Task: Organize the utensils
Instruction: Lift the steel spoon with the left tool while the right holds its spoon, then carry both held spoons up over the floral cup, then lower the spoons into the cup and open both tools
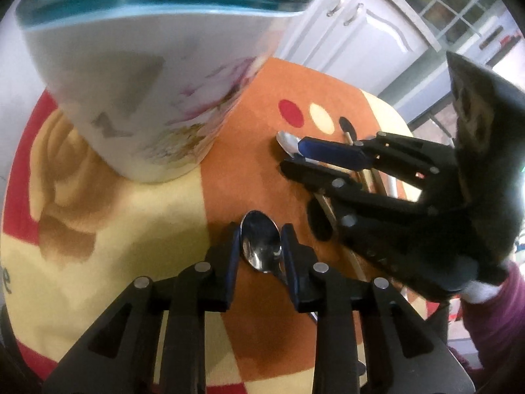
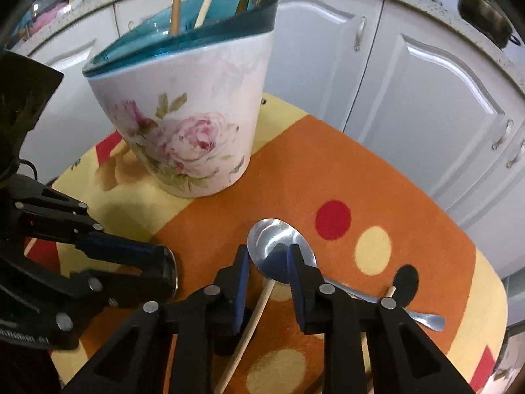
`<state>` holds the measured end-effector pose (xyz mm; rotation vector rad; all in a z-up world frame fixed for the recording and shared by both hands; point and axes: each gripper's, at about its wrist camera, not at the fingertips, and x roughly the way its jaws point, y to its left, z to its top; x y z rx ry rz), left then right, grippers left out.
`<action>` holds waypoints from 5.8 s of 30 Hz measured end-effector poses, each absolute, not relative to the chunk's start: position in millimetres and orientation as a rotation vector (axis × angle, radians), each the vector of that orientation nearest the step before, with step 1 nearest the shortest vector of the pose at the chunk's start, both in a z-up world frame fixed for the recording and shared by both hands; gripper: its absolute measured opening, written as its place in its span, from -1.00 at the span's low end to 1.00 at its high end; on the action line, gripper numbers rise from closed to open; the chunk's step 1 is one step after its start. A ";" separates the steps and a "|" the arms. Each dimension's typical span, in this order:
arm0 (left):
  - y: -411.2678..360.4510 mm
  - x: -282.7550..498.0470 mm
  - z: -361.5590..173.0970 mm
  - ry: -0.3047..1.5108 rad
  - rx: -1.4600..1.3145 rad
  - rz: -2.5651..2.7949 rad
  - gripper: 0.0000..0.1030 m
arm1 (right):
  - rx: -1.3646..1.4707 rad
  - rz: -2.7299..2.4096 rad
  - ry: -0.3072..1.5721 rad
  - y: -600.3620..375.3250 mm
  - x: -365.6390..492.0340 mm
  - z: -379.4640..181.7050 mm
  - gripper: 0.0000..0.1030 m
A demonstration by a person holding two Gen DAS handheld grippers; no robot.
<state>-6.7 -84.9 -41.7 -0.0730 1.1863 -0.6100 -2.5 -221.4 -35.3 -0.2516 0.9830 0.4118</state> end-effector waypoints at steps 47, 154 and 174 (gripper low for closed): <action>-91.5 -4.6 -49.4 1.190 -0.074 -0.646 -0.90 | 0.375 0.354 0.696 -354.8 -67.8 99.7 -0.98; -3.0 59.4 117.4 0.641 0.034 -0.278 -0.96 | -0.085 0.386 0.540 -201.2 41.7 121.1 -0.95; -19.5 39.3 103.9 0.694 0.010 -0.271 0.05 | 0.052 0.428 0.695 -219.1 24.1 102.4 -0.51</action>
